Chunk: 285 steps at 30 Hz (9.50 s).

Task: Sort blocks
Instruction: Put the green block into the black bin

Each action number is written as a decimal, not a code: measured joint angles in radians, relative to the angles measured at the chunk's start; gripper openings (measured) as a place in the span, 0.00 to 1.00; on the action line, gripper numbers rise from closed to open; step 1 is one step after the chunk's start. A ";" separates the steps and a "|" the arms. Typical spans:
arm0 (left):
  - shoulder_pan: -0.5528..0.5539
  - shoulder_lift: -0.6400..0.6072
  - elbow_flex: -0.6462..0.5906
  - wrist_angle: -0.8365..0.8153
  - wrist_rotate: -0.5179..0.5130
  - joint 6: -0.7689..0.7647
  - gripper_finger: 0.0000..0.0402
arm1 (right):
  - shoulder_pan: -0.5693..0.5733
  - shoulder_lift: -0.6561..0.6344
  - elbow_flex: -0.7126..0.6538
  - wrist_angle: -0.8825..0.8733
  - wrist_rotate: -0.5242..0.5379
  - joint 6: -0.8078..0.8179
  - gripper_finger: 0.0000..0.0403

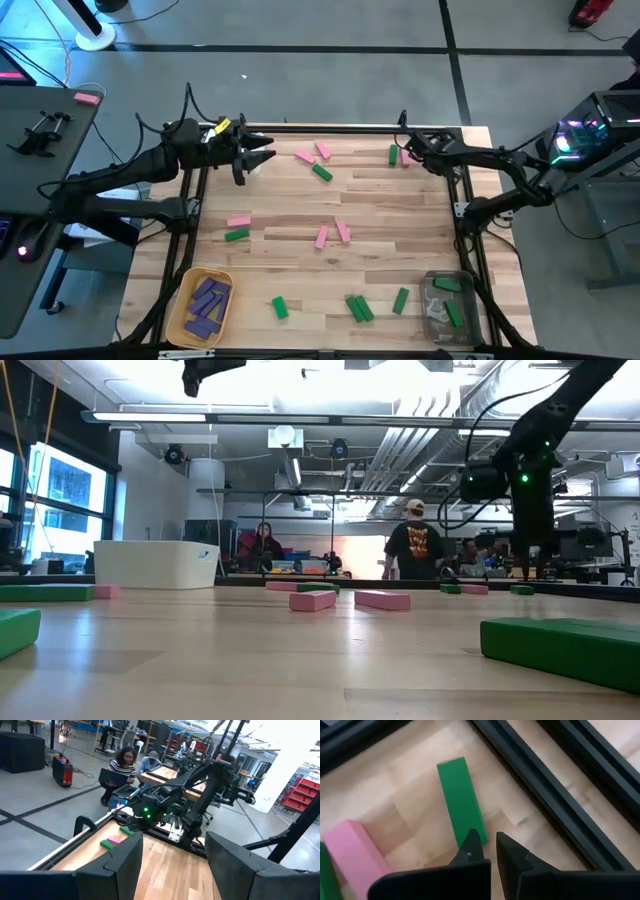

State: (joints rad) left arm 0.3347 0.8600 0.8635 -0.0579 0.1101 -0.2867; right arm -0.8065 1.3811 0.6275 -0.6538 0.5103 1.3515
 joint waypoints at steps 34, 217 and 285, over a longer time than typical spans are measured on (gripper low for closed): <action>0.000 0.000 0.000 -0.018 -0.003 0.000 0.50 | 0.144 0.063 -0.013 0.114 -0.185 -0.201 0.00; -0.001 0.105 0.000 0.130 0.032 -0.263 0.50 | 0.376 0.277 0.216 0.140 -0.499 -0.674 0.00; -0.002 0.105 0.000 0.129 0.156 -0.130 0.50 | 0.999 0.321 0.278 -0.071 -0.490 0.177 0.36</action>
State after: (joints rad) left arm 0.3332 0.9646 0.8636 0.0708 0.2665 -0.4171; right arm 0.1925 1.7023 0.9054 -0.7251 0.0203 1.5286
